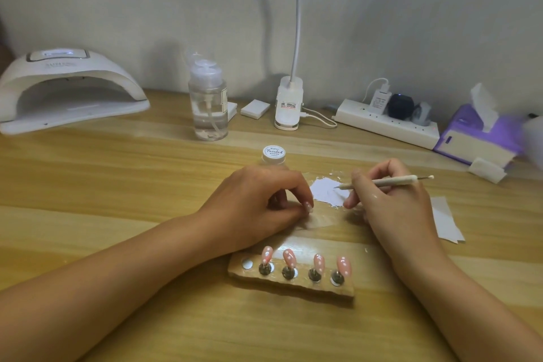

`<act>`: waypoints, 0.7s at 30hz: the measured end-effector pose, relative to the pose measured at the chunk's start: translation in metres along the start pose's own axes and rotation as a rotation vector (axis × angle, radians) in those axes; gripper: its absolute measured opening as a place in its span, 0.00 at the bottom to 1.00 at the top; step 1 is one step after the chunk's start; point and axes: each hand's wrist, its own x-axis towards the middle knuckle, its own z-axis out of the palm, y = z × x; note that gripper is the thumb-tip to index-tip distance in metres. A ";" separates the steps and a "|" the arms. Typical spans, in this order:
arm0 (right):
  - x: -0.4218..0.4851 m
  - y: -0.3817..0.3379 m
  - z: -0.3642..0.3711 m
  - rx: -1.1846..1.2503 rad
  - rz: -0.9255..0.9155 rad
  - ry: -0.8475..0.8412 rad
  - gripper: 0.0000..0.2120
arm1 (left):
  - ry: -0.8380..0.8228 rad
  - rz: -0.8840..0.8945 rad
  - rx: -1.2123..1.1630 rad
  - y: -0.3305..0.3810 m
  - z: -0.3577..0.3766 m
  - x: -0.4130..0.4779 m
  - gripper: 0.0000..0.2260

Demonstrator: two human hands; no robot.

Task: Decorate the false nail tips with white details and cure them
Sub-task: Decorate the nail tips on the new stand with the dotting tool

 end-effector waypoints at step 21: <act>-0.025 -0.023 0.003 0.283 -0.100 -0.072 0.13 | -0.015 -0.075 -0.093 -0.007 0.001 0.002 0.06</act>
